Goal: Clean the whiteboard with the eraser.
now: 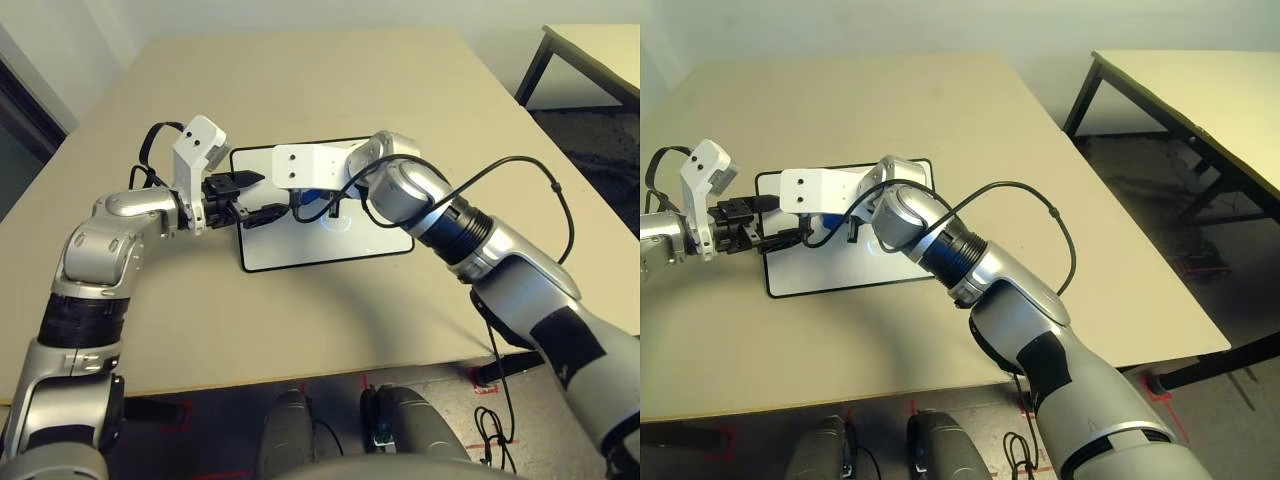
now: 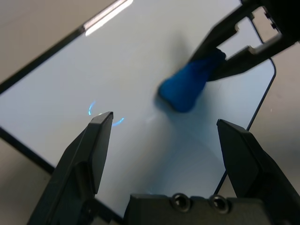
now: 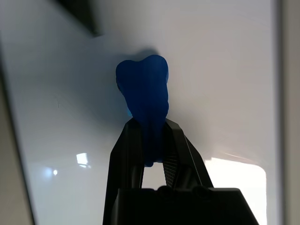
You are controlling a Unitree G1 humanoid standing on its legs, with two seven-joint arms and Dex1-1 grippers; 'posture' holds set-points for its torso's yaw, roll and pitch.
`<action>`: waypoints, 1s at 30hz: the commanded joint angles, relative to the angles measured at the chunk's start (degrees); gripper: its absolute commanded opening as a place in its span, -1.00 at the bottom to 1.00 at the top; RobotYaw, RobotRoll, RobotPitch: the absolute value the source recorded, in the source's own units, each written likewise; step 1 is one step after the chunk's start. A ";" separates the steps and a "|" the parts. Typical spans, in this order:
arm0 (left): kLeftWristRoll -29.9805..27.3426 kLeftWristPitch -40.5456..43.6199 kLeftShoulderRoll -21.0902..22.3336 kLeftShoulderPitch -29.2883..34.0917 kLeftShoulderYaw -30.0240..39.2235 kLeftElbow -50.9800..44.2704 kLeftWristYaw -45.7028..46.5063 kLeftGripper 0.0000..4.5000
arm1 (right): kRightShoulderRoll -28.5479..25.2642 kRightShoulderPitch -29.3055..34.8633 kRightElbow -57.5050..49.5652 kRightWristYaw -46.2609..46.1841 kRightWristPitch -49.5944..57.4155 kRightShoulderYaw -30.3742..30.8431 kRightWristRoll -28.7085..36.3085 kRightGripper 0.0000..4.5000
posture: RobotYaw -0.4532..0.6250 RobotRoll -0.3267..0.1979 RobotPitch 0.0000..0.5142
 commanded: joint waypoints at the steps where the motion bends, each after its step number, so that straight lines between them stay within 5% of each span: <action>1: -0.42 1.08 1.13 1.09 -0.42 -0.91 -0.74 1.00 | -0.35 0.37 -0.33 0.74 0.60 0.86 -0.62 -0.76 | -0.10 0.25 -0.62; 18: -0.19 1.01 1.81 1.14 -0.35 -0.52 -0.95 1.00 | 1.06 -2.47 11.88 -4.16 -5.46 -2.87 -1.14 -0.76 | -0.09 0.25 -0.69; 30: -0.14 0.99 1.64 0.64 -0.71 -0.09 -1.20 1.00 | -2.29 4.39 0.48 0.67 -0.58 0.33 -2.97 -0.76 | -0.11 0.25 -0.67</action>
